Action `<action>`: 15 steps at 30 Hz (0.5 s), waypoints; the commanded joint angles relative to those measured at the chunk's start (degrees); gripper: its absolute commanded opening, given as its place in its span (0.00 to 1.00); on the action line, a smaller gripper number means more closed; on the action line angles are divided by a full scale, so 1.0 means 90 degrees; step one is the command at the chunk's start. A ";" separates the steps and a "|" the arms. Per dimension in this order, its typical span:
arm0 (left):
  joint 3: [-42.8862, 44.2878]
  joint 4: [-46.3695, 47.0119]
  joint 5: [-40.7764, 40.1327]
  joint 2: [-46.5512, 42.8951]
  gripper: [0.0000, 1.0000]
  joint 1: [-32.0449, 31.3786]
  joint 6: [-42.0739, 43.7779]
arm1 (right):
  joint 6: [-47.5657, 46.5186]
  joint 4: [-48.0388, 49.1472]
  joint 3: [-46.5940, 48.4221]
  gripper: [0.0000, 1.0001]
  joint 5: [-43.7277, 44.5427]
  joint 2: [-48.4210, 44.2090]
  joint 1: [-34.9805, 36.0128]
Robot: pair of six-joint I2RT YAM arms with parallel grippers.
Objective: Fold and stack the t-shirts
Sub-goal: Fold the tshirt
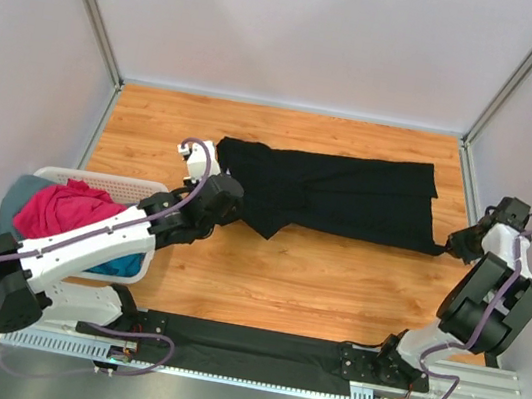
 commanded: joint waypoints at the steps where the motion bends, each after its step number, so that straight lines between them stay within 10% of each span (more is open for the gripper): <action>1: 0.0499 0.0474 -0.0410 0.0278 0.00 0.0127 0.1117 | 0.0217 0.0189 0.0603 0.01 -0.0228 0.0086 0.0007; 15: 0.1437 0.1823 0.0127 0.1753 0.00 0.0762 0.3237 | 0.0237 0.0873 0.1999 0.00 -0.0257 0.1393 0.0270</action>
